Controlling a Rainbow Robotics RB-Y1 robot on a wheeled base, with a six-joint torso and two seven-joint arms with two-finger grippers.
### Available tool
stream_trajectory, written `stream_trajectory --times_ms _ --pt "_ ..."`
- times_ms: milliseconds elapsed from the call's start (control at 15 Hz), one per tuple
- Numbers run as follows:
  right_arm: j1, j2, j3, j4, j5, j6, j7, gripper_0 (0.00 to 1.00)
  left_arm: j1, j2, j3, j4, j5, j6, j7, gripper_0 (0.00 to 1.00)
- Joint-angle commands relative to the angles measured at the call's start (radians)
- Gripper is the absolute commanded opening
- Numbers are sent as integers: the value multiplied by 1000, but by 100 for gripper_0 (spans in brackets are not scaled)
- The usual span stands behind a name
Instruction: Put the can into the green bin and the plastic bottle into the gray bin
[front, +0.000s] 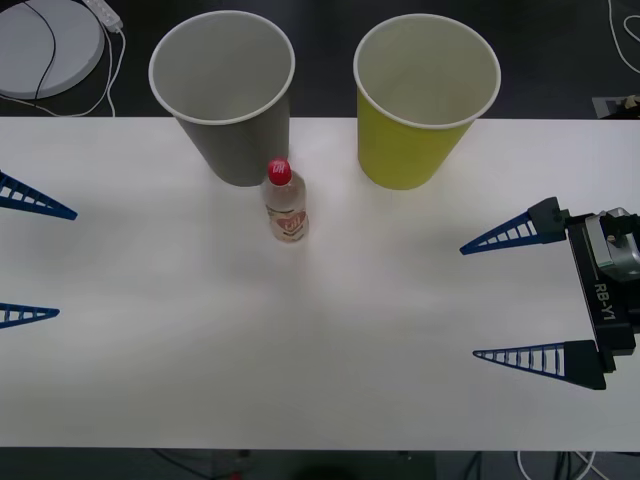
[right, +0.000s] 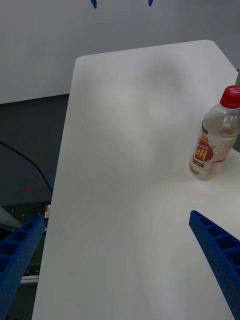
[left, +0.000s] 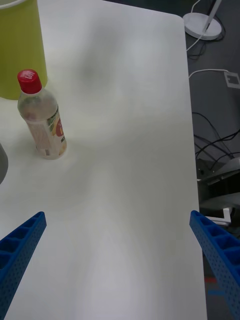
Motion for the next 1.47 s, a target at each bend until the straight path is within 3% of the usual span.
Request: stream_trajectory --times_ms 67,267,600,1000,1467 --pt "0 0 0 0 0 0 0 100 0 0 0 0 0 0 0 100" --pt "0 0 0 0 0 0 0 100 21 3 -17 11 -8 0 -2 100" --pt "0 0 0 0 0 0 0 100 15 132 -130 123 83 38 -127 100" --pt "0 0 0 0 0 0 0 100 17 133 -288 247 210 226 -313 100" --pt "0 0 0 0 0 0 0 100 17 152 -411 221 261 479 -385 100"
